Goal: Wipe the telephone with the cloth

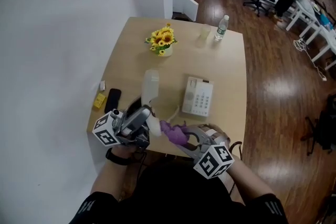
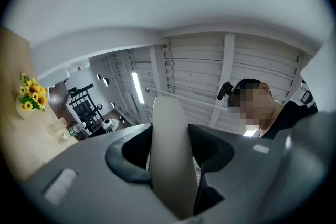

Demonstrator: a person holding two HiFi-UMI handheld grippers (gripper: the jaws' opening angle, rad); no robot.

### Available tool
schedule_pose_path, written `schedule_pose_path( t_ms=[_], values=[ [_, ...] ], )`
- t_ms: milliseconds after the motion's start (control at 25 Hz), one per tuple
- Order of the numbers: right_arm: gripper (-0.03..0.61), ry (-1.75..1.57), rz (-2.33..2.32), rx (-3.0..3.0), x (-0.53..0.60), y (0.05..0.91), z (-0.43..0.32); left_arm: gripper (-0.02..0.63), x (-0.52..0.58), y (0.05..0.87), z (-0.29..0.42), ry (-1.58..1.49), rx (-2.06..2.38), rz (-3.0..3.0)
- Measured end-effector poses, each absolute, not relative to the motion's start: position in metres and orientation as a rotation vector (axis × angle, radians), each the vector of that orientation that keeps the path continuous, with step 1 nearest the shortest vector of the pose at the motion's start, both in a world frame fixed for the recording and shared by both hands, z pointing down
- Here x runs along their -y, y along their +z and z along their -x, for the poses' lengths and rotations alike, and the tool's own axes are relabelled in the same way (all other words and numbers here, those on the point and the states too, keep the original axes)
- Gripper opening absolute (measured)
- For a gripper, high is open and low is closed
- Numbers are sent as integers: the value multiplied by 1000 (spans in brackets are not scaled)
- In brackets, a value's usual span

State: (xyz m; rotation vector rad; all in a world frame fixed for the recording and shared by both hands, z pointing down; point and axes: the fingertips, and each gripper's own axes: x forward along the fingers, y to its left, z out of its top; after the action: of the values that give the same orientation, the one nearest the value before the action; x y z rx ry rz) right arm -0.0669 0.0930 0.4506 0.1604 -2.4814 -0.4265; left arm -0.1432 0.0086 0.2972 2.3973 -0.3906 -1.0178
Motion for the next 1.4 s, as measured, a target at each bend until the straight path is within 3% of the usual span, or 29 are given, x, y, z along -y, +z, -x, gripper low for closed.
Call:
schedule_pose_path(
  t_ms=[280,760,1400],
  values=[
    [140,-135,-454,2433,11,522,9,207,-5,317,148,-1024,414,-2319],
    [141,-14,-552,2168,190,639,-22,207,20,339,107,-876,442,-2353],
    [140,-139,-354,2027,203,723,15,207,59,379,54,-735,421,-2309]
  ],
)
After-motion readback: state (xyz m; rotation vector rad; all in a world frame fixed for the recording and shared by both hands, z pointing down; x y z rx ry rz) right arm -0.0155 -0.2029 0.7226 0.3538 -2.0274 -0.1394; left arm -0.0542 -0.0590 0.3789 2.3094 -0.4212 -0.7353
